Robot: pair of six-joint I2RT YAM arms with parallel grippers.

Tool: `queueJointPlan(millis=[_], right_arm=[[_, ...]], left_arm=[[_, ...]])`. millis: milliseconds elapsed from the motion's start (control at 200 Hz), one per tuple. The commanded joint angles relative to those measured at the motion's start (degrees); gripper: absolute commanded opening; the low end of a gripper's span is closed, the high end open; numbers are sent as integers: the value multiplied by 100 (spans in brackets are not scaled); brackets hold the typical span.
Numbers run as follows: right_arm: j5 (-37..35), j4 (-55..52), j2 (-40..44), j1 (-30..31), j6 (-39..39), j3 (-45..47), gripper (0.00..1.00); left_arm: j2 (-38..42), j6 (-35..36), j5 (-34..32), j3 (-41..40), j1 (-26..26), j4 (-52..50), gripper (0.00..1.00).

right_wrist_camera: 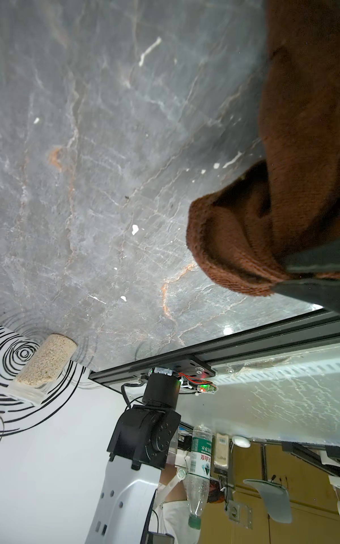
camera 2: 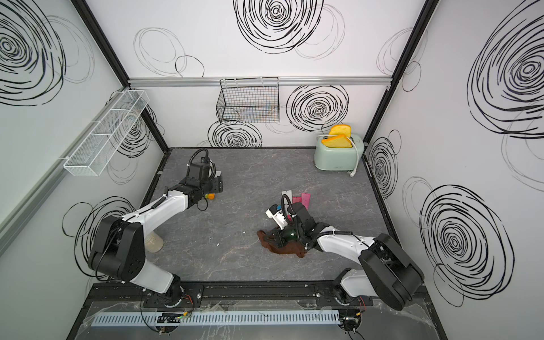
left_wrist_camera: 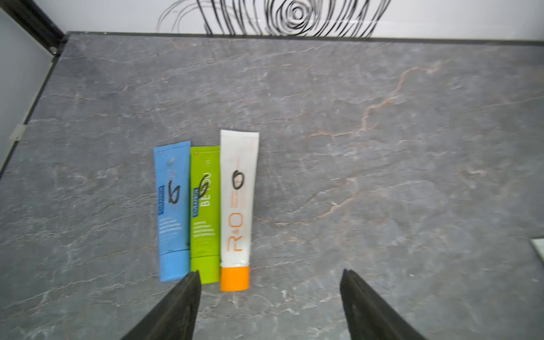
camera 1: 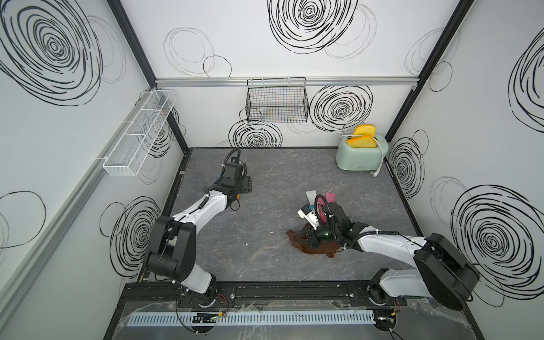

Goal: Wipe the surface of the toothpaste tube
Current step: Move the toothpaste to the center of the board.

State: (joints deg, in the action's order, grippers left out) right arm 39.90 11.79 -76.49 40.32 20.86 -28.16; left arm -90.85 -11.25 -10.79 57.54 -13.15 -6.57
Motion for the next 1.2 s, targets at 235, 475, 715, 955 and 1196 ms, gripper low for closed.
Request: queueJointPlan(millis=[235,475,715,955,1196], right_arm=[[-593,364,160,238,-353,135,0],[-398,635,-177,284,-242,128,0],[-549,627,-94,284,-249,168,0],[-597,597,-94,267,-265,171,0],[-589,591,-84,266,-258,171,0]], left_arm=[[-1004,342,-201,515,181,-179,60],[-1453,288,-301,843,207,-405,51],[-1716,229,-392,996,205,-634,45],[-1809,198,-407,1022,181,-705,53],[-1752,197,-337,961,168,-680,54]])
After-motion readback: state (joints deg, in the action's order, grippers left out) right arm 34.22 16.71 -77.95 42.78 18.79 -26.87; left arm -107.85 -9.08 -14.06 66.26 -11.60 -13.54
